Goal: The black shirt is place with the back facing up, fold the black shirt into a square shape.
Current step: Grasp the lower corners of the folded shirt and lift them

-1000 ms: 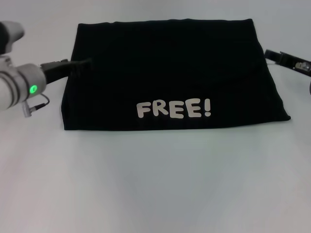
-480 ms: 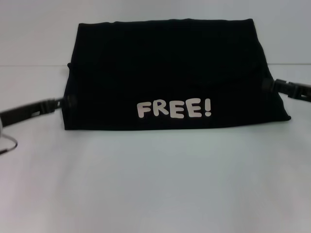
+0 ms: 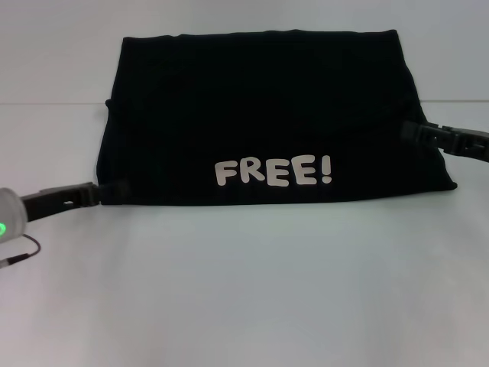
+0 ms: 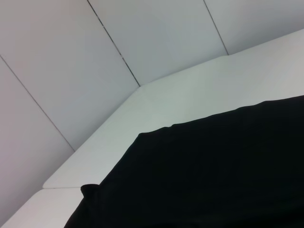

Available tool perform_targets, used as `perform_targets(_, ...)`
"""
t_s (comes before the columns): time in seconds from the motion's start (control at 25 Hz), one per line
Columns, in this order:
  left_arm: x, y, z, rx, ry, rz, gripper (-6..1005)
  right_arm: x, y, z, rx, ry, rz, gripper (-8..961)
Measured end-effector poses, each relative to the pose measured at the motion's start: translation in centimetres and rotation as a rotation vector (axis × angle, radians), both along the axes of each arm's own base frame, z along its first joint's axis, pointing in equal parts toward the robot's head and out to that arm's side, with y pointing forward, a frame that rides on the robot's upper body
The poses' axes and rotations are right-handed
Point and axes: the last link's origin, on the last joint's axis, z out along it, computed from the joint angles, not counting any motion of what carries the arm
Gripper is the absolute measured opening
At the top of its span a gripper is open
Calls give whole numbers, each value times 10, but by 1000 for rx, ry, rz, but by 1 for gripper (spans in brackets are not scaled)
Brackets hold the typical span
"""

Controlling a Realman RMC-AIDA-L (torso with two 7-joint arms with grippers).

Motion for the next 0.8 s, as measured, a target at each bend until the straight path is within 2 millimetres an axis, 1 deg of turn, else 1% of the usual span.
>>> perform_targets(0.16,3,7,-10,-12,36,5,828,-1,3,-2,4,-11,-8,600)
perform_targets(0.32,8,11,-16,-24,58,-5,828,-1,3,-4,-1,-14,-10,599)
perform_targets(0.48,12,12,-19,-39,60,-19,827,0,3,-4,0,-14,-13,599)
perform_targets(0.68,10,12,-17,-39,59,-15,826,1,2,-3,3,-16,-17,598)
perform_targets(0.8,8,12,-15,-34,67,-7,715,1,2,-3,3,-17,-18,598)
